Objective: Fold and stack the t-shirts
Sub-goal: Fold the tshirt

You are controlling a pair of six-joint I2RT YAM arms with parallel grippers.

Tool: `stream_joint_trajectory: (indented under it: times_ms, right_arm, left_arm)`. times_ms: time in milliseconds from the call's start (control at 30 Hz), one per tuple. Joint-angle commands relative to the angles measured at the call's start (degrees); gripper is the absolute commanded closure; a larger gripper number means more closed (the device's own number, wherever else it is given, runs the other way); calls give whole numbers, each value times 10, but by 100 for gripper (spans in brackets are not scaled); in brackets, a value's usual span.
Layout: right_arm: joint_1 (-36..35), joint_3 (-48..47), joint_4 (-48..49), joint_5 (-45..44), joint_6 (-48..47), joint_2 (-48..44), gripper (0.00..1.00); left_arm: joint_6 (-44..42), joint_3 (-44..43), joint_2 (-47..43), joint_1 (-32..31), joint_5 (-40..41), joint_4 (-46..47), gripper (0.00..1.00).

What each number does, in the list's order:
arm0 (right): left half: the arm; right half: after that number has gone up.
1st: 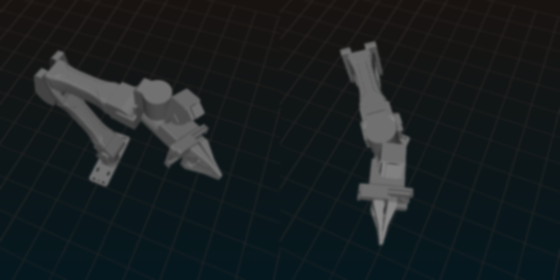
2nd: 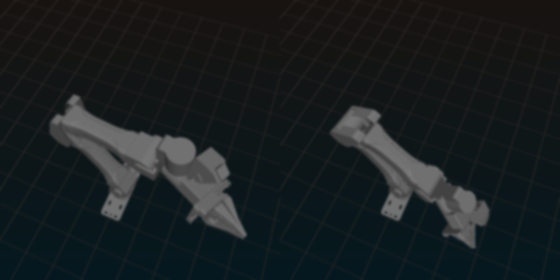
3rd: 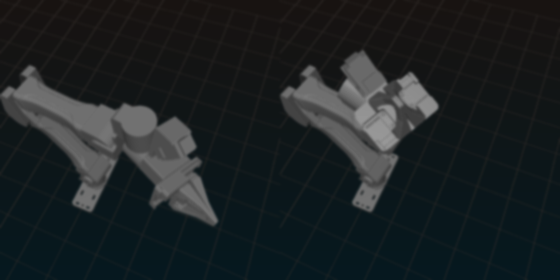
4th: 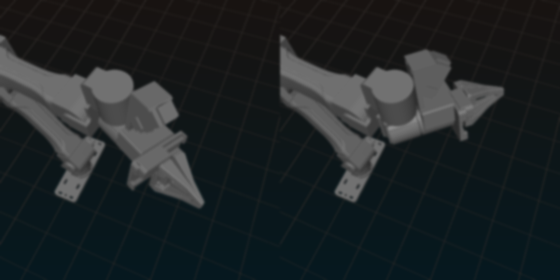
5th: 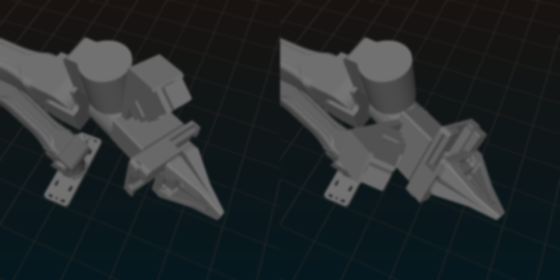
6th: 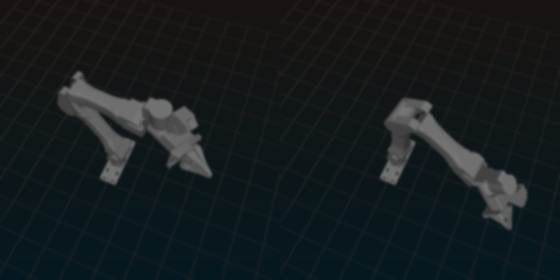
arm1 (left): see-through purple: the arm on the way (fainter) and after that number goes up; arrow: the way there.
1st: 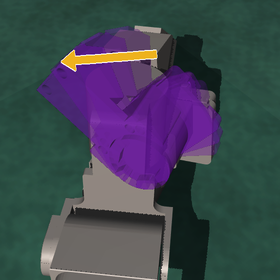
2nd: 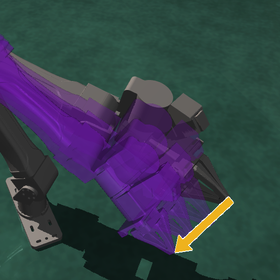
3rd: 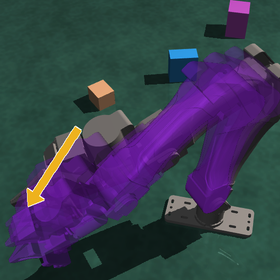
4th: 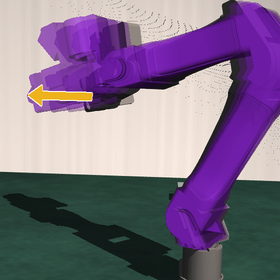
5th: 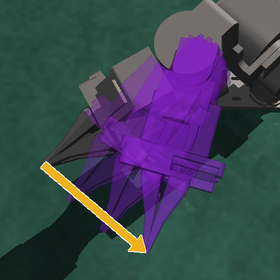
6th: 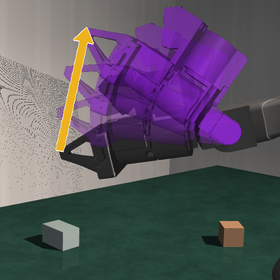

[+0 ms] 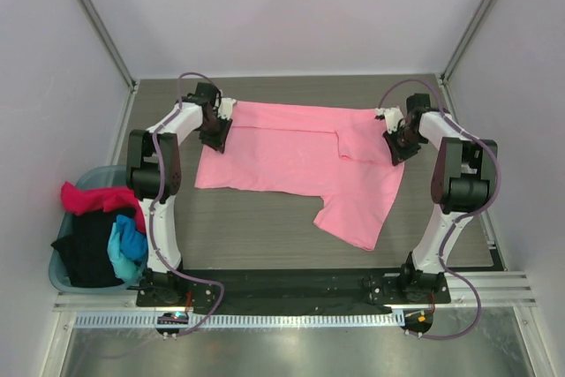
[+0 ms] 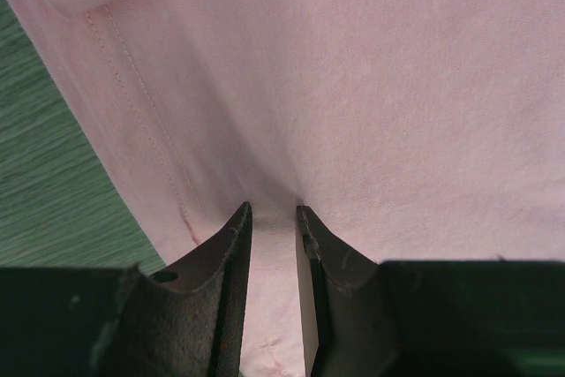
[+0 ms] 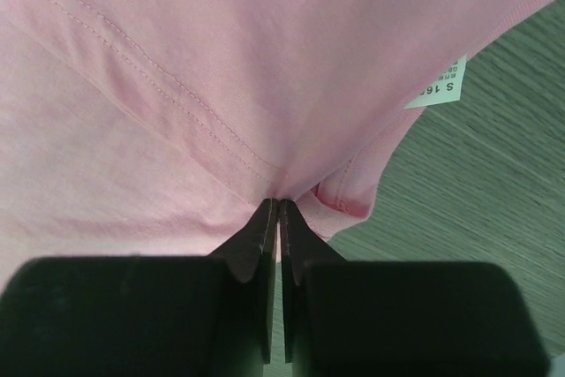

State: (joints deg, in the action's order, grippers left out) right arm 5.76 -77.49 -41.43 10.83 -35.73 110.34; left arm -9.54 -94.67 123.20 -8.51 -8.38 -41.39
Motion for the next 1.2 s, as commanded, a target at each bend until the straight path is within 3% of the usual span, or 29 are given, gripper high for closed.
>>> stream_joint_trajectory:
  times_ms: [0, 200, 867, 1033, 1133, 1167]
  right_arm:
    - [3, -23, 2, 14, 7, -14, 93]
    - [2, -22, -2, 17, 9, -65, 99]
    - [2, -6, -50, 38, 36, -120, 98]
    - [2, -18, -61, 38, 41, -131, 89]
    - [2, -38, -77, 17, 36, -151, 62]
    - [3, -46, -80, 7, 31, -161, 60]
  left_arm:
    - [-7, 18, -9, 1, 13, -6, 72]
    - [-7, 21, -11, 1, 11, -2, 72]
    - [-7, 24, -18, 1, 1, 3, 72]
    - [-1, 28, -21, 1, -2, 0, 72]
    - [-7, 29, -30, 2, 10, 0, 72]
    - [-13, 28, -40, 2, 11, -2, 72]
